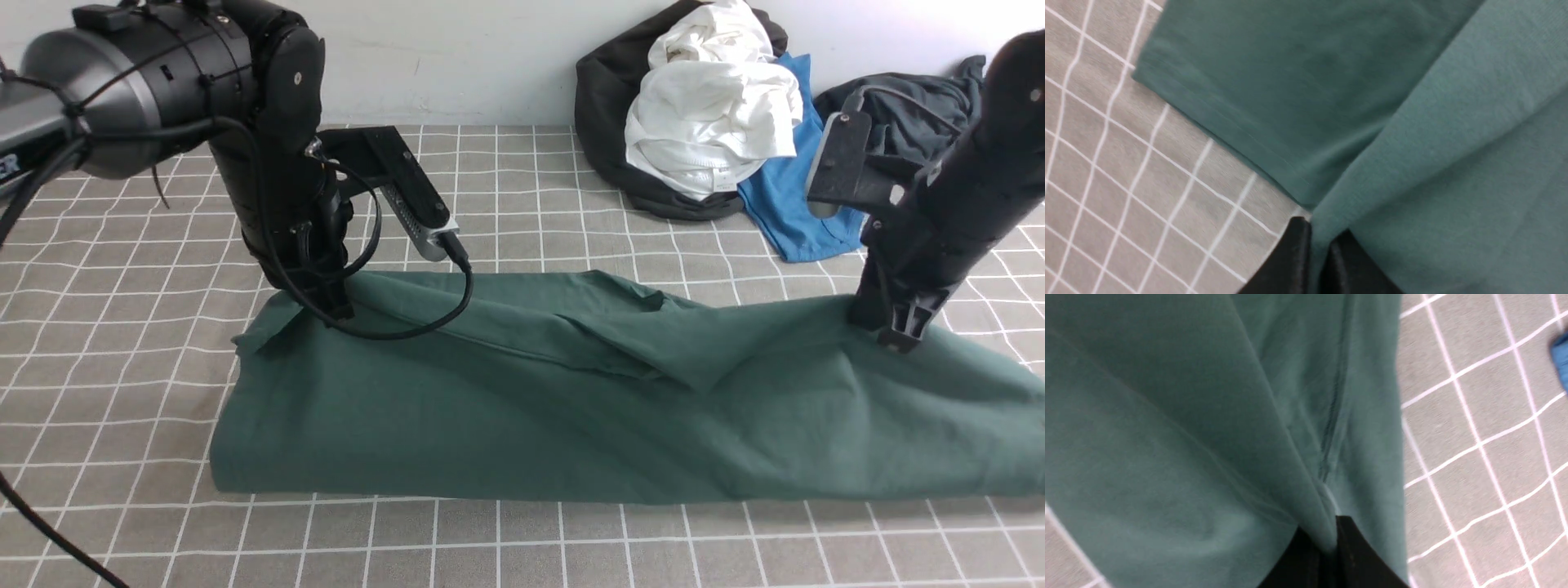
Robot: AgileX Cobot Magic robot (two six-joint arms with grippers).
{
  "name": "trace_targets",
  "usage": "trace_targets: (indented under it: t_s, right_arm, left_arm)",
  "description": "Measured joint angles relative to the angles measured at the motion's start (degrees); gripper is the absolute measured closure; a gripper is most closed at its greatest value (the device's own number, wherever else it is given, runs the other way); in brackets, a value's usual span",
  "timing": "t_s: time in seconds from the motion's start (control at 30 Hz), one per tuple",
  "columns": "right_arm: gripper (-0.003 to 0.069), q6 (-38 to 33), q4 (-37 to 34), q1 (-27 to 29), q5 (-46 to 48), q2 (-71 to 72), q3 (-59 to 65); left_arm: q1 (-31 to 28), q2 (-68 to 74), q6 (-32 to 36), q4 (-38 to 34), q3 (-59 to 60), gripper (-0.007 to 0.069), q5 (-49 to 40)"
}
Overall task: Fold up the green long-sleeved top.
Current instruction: Use both arms to drag the lower edge of the fabric forward and fold it over the upper edge
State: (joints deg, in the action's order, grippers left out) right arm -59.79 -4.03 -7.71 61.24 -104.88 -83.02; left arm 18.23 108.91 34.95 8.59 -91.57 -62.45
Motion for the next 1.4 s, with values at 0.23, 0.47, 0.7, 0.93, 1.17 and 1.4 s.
trace_targets:
  t_s: [0.23,0.47,0.7,0.93,1.17,1.4]
  right_arm:
    - [0.0654,-0.4,-0.4,0.5,-3.6,-5.8,-2.9]
    - [0.0654,-0.4,0.7,0.6,-9.8,-9.7,-2.9]
    - [0.0654,1.0,0.7,0.5,-14.1,-12.0,-3.0]
    - [0.0650,4.5,0.6,0.5,-17.8,-13.7,-3.1]
    - [0.0594,12.8,0.6,0.6,-27.1,-14.1,-3.1]
    - [0.0466,26.2,1.0,1.1,-31.9,-13.9,-3.1]
  left_arm:
    - [-0.9,7.7,0.1,1.1,-6.3,0.0611,2.6]
    - [-1.1,11.8,0.1,4.3,-9.1,0.0611,4.4]
    - [-3.1,13.9,-0.1,2.1,-9.5,0.0603,6.2]
    - [-5.2,14.7,-0.2,-0.1,-9.5,0.0522,10.3]
    - [-8.1,14.7,-6.1,0.4,-9.5,0.0375,15.3]
    - [-9.8,14.7,-15.6,0.9,-9.5,0.0324,13.7]
